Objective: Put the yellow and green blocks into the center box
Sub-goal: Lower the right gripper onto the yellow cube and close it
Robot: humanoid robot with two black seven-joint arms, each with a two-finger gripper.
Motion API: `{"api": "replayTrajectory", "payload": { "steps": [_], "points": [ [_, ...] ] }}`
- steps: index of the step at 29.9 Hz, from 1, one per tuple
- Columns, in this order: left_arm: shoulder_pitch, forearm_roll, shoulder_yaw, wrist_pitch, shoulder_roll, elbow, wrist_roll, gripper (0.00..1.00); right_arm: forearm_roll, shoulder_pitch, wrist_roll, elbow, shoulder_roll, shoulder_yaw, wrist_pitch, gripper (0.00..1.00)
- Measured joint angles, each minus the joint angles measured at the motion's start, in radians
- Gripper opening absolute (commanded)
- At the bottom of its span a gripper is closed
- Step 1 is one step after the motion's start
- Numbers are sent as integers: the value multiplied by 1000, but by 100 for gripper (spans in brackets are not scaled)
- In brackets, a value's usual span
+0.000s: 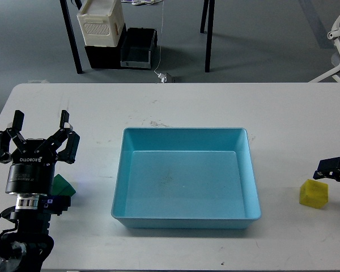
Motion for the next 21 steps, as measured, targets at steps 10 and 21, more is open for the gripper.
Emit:
{"api": "replayTrajectory", "payload": {
  "steps": [10,21],
  "points": [
    [0,0,11,0,0,14,-2,100,0,-3,0,-75,93,1,0,99],
    [0,0,27,0,0,14,-3,100,-19,-12,0,-104,135,1,0,35]
  ]
}}
